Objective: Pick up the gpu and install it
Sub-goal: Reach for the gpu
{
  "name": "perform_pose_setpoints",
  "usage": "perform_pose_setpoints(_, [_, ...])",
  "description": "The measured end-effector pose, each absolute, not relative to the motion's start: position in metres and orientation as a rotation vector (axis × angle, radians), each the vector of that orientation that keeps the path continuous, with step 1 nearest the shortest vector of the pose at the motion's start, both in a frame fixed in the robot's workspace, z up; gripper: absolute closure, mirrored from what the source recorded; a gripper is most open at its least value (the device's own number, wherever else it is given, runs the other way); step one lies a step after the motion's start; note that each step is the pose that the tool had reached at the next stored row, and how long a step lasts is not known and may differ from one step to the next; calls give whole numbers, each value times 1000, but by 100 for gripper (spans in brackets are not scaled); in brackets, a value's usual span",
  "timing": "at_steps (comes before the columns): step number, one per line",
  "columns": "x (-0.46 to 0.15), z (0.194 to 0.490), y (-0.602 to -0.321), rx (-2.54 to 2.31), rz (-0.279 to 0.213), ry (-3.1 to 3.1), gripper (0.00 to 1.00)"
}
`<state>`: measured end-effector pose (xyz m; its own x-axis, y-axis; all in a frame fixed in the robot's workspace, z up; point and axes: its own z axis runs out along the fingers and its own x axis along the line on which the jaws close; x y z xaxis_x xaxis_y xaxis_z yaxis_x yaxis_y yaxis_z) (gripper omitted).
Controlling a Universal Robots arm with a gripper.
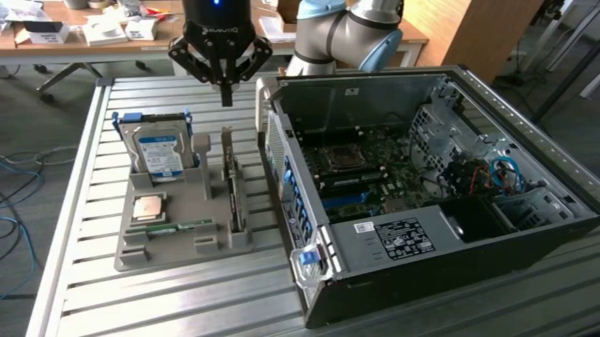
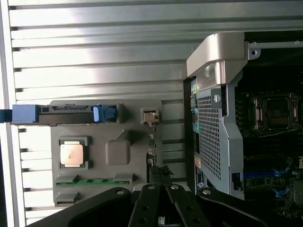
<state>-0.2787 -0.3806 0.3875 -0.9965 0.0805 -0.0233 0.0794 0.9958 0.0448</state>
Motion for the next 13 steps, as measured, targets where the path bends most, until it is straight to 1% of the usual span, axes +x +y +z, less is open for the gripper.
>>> perform_pose_setpoints(13, [-281,387,-390,124,68,3113,89])
